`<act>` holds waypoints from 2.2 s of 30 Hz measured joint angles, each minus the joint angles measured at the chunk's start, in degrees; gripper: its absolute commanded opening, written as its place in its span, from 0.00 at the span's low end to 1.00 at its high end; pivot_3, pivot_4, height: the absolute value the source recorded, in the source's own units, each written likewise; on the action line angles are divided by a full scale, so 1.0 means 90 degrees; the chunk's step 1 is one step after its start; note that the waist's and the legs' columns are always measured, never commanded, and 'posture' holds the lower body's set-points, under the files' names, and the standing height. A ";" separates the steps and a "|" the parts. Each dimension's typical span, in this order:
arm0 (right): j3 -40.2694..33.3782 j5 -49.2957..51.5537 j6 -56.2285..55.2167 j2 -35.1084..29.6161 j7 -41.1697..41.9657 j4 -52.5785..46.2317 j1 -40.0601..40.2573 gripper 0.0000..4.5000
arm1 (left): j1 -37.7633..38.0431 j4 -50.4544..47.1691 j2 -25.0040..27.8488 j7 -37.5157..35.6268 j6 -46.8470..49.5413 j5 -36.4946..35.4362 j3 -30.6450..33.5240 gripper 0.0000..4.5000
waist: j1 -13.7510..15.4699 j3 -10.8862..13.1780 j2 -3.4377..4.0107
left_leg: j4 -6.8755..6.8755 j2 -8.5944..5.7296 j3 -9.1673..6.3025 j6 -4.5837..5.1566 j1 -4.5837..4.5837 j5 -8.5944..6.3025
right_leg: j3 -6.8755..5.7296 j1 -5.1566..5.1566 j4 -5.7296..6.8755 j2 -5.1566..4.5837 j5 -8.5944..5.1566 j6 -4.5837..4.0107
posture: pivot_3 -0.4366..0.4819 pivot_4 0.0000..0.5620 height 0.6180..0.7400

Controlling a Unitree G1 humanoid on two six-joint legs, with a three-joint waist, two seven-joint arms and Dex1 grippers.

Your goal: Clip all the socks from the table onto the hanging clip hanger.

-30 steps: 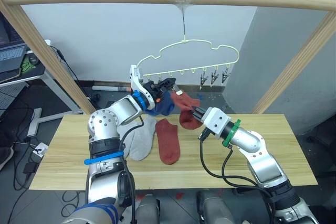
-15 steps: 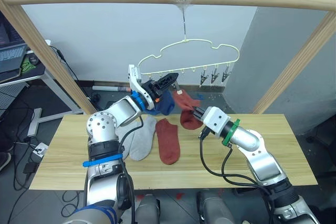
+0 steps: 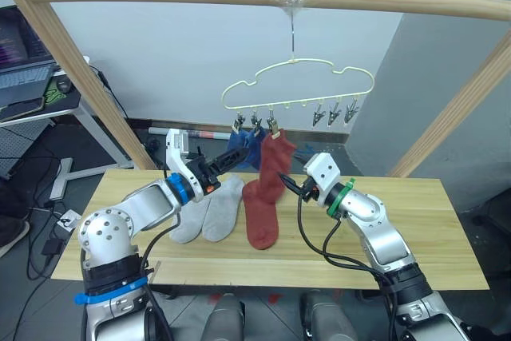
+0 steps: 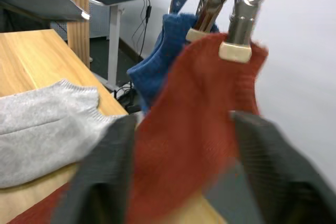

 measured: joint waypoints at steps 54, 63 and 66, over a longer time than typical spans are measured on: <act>-0.1478 0.0536 0.1113 0.1507 -0.2781 0.1253 -0.2234 0.36 | 0.0159 -0.1120 0.1115 -0.3191 -0.4343 0.4679 -0.2533 1.00 | 0.0059 0.0017 0.0024 | -0.0077 0.0006 0.0005 0.0003 -0.0022 0.0000 | -0.0005 -0.0058 -0.0002 0.0002 -0.0017 -0.0032 | 0.64 0.32 1.00; -0.1479 0.0587 0.1104 0.1504 -0.2771 0.1310 -0.2350 0.36 | -0.0076 -0.1121 0.1092 -0.3203 -0.4332 0.4657 -0.2444 1.00 | 0.0062 0.0017 0.0024 | -0.0079 0.0006 0.0005 0.0003 -0.0023 0.0000 | -0.0005 -0.0060 -0.0002 0.0002 -0.0017 -0.0031 | 0.64 0.32 1.00; -0.1484 0.0594 0.1091 0.1505 -0.2778 0.1379 -0.2354 0.36 | -0.0087 -0.1121 0.1085 -0.3204 -0.4332 0.4628 -0.2444 1.00 | 0.0062 0.0017 0.0024 | -0.0083 0.0006 0.0005 0.0003 -0.0023 0.0000 | -0.0005 -0.0061 -0.0003 0.0002 -0.0013 -0.0026 | 0.64 0.32 1.00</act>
